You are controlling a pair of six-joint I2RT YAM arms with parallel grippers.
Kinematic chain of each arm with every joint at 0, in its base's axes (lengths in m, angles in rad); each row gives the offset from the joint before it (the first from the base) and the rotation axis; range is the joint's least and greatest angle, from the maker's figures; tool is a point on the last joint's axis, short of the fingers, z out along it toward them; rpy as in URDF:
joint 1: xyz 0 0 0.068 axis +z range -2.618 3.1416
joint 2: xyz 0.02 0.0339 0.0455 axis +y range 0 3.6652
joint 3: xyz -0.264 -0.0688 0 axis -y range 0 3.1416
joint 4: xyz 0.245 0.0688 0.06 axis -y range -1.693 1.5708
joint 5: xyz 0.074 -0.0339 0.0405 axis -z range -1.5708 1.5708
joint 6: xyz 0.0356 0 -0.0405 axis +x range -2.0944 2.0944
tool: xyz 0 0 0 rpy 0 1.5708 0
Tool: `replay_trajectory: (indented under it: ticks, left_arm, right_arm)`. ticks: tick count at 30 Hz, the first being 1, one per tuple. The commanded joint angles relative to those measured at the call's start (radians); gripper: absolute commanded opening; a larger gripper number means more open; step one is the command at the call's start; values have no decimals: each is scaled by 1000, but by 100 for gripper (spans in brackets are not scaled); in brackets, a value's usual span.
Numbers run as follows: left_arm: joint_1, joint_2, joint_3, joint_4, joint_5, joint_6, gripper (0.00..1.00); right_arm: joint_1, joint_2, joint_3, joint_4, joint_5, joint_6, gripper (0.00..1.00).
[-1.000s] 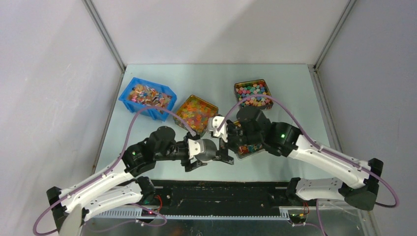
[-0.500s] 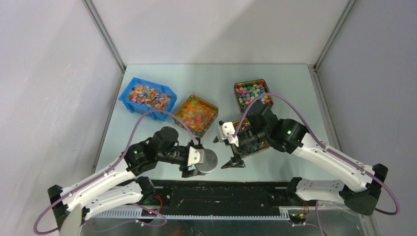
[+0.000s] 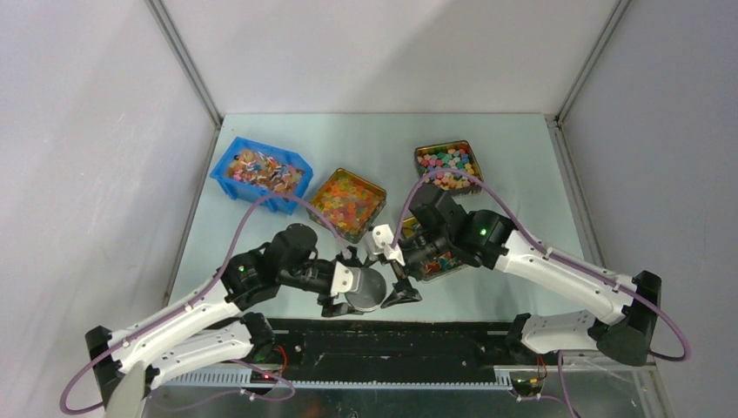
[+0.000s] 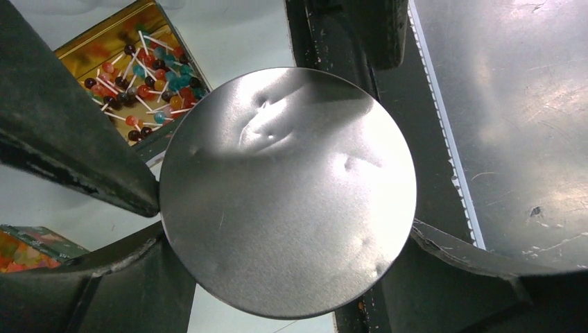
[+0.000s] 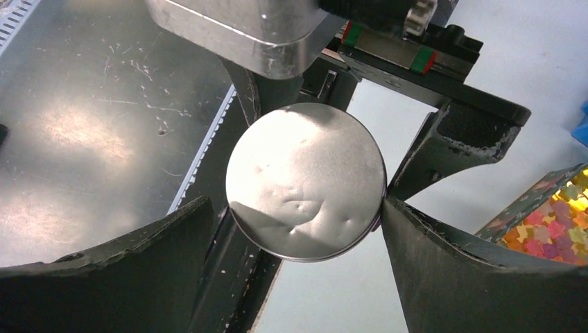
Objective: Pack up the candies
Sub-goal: Screw the bottle lid onto the packing bottle.
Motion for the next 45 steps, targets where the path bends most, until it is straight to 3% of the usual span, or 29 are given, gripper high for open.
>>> replay_trajectory:
  ticks: [1, 16, 26, 33, 40, 45]
  left_arm:
    - [-1, -14, 47, 72, 44, -2, 37]
    - [-1, -51, 7, 180, -6, -105, 37]
    - [-2, -71, -34, 315, -123, -238, 33]
    - [-1, -71, -33, 342, -220, -255, 33]
    - [-1, -66, -30, 314, -188, -228, 34]
    - [-1, -70, -26, 291, -124, -192, 34]
  right_arm:
    - [24, 19, 8, 50, 21, 15, 91]
    - [49, 21, 8, 69, 109, 55, 74]
    - [63, 7, 8, 77, 198, 169, 75]
    - [89, 10, 7, 92, 231, 211, 76]
    - [92, 8, 8, 87, 271, 198, 83]
    - [78, 7, 8, 47, 211, 126, 88]
